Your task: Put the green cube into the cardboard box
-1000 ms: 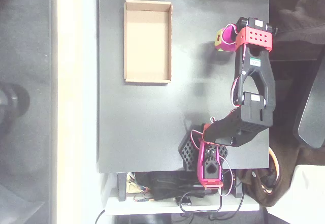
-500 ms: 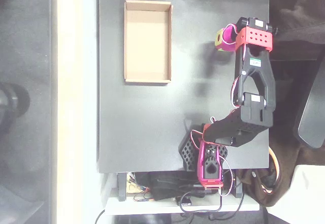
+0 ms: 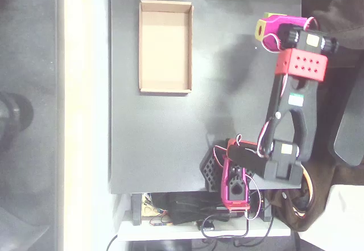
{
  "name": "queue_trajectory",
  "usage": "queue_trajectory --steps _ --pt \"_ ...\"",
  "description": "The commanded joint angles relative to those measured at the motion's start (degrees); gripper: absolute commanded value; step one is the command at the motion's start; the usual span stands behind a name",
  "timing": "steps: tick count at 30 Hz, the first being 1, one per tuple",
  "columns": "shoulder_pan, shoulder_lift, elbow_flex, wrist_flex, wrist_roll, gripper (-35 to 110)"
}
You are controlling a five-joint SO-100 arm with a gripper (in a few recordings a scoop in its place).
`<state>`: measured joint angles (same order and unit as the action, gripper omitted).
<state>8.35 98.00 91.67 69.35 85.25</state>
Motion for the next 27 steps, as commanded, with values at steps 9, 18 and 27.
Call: queue_trajectory --steps 9,18,27 --pt "-0.2 19.4 -1.4 -0.1 0.3 4" --pt "-10.1 22.8 -1.4 -0.1 0.3 4" --pt "-26.5 22.1 -0.6 -0.1 0.3 4"
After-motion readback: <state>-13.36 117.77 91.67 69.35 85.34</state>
